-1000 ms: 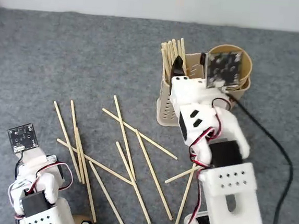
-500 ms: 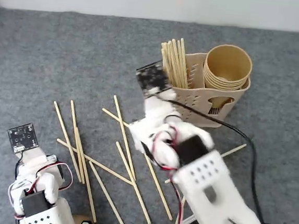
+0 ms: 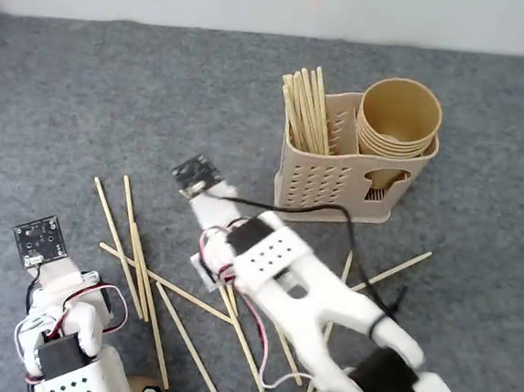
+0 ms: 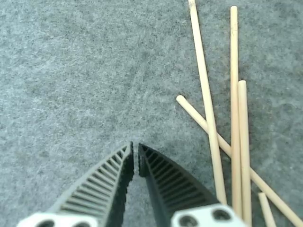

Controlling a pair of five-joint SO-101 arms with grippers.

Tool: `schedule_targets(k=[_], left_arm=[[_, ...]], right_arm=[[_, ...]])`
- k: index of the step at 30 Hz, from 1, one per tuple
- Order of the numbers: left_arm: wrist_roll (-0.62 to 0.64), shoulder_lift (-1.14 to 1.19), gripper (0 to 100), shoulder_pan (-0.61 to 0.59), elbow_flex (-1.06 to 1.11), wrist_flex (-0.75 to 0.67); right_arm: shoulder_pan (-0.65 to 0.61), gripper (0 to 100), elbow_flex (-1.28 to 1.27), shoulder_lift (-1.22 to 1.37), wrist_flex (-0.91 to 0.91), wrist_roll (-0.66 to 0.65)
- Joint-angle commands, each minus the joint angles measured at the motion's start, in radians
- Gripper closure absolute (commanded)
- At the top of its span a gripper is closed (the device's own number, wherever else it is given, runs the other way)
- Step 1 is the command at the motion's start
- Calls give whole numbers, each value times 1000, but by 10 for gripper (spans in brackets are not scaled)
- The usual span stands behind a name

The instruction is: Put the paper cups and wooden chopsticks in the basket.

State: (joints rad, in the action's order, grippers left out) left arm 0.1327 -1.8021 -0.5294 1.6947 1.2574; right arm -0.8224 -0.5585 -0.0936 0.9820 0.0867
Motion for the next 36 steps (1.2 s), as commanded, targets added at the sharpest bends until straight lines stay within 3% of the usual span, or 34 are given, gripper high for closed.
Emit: schedule_targets(k=[1,10,15,21,36], left_arm=[[-2,-14,983,3,-12,-3],[-2,-14,983,3,-12,-3],[-2,-14,983,3,-12,-3],[-2,-14,983,3,-12,-3],[-2,-14,983,3,-12,-3]], right_arm=[[-42,809,12,56,-56,8],[-38,816,12,188,-110,2],[7,991,14,200,-114,-17],[12,991,12,186,-87,-49],[18,991,14,-400,87,-87]])
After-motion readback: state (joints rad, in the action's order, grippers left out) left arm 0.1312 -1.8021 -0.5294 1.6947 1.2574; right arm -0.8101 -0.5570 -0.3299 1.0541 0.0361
